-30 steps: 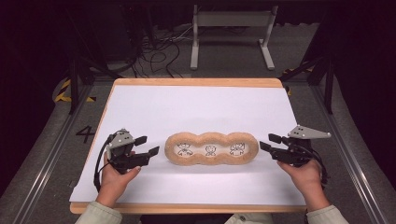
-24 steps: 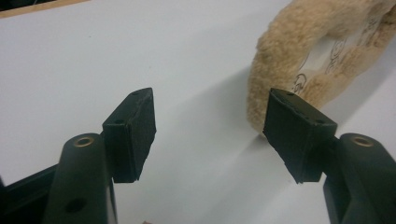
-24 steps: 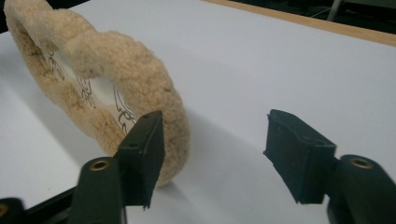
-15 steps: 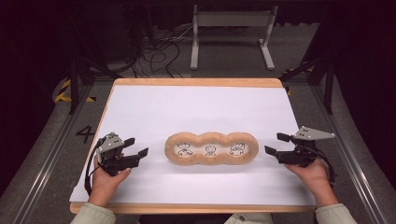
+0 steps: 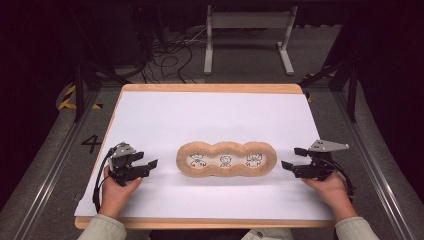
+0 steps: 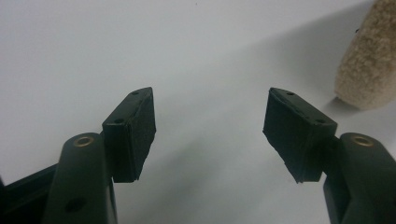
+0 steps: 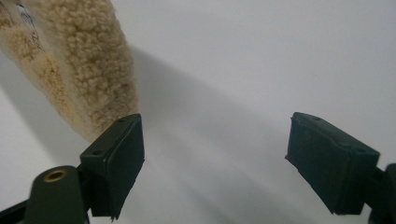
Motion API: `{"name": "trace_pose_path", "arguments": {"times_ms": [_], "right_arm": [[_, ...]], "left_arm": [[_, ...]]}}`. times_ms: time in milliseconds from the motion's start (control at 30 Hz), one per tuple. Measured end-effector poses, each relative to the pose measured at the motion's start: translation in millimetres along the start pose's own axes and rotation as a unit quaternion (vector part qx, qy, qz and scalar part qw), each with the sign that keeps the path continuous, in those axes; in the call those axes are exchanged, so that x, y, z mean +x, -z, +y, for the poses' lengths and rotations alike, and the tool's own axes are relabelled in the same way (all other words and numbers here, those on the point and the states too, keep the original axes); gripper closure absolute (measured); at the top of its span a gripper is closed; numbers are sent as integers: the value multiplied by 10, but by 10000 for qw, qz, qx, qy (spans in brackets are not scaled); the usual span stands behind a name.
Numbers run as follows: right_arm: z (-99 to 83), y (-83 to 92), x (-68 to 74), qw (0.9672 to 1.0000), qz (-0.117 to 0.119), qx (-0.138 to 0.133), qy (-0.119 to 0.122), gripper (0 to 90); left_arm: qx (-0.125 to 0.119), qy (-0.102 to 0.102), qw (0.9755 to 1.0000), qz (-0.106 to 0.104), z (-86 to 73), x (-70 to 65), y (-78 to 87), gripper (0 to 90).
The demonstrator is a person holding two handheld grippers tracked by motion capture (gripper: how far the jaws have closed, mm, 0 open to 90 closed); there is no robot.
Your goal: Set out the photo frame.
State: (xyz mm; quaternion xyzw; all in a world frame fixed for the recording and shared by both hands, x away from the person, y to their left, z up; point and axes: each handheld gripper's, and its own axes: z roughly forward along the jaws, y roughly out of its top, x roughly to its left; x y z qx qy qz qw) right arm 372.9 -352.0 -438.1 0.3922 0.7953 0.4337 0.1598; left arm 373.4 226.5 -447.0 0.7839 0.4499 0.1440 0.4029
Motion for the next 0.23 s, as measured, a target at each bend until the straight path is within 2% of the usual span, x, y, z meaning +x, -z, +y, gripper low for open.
{"name": "trace_pose_path", "arguments": {"times_ms": [133,233], "right_arm": [[-2,5,-2,10000,-40,-9,-55,197],[-8,13,-9,9999,-72,-117,-86,197]], "left_arm": [[8,20,10000,-7,4,-4,-10,348],[48,65,10000,24,1,-14,-42,344]]}}
